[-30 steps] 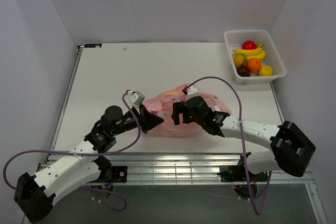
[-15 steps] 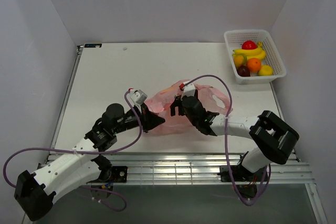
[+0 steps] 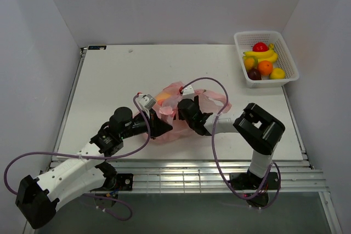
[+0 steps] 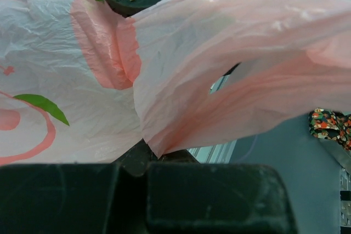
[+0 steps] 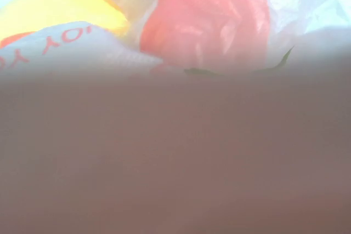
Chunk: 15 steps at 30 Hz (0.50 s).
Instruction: Take the fake fruits out of the plastic bag
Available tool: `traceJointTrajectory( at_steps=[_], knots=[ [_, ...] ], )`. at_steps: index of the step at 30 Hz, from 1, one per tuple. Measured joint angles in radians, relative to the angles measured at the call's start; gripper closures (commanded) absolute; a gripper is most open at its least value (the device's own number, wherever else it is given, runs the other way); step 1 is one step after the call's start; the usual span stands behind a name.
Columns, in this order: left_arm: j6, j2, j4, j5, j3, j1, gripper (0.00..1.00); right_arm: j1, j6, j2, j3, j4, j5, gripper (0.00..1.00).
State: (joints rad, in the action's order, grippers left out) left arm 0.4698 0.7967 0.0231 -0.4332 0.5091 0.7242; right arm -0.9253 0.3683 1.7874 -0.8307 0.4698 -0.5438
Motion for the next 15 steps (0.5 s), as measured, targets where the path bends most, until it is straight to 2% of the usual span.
traceJointTrajectory(
  at_steps=[2, 3, 6, 8, 9, 10, 12, 13, 15],
  knots=[
    [-0.001, 0.000, -0.005, 0.005, 0.000, 0.000, 1.00, 0.000, 0.016, 0.026, -0.011, -0.004, 0.008, 0.00],
    [-0.001, -0.001, -0.008, 0.007, 0.000, 0.000, 1.00, 0.000, 0.021, 0.037, -0.014, -0.006, 0.012, 0.10],
    [-0.001, -0.002, -0.016, 0.011, 0.000, 0.000, 1.00, 0.000, 0.033, 0.053, -0.018, -0.023, 0.023, 0.24],
    [0.000, -0.003, -0.019, 0.018, 0.000, 0.000, 1.00, 0.000, 0.040, 0.051, -0.019, -0.029, 0.028, 0.20],
    [0.002, -0.004, -0.029, 0.023, 0.003, 0.000, 0.96, 0.000, 0.042, 0.048, -0.021, -0.035, 0.034, 0.06],
    [0.002, -0.005, -0.040, 0.027, 0.007, 0.000, 0.88, 0.000, 0.045, 0.040, -0.022, -0.050, 0.043, 0.01],
    [0.003, -0.008, -0.072, 0.037, 0.019, 0.001, 0.69, 0.000, 0.027, 0.003, -0.024, -0.095, 0.073, 0.10],
    [0.007, -0.012, -0.088, 0.047, 0.027, 0.001, 0.42, 0.001, 0.021, -0.028, -0.025, -0.126, 0.094, 0.10],
    [0.011, -0.026, -0.120, 0.068, 0.041, 0.003, 0.25, 0.001, 0.013, -0.113, -0.032, -0.212, 0.146, 0.10]
  ],
)
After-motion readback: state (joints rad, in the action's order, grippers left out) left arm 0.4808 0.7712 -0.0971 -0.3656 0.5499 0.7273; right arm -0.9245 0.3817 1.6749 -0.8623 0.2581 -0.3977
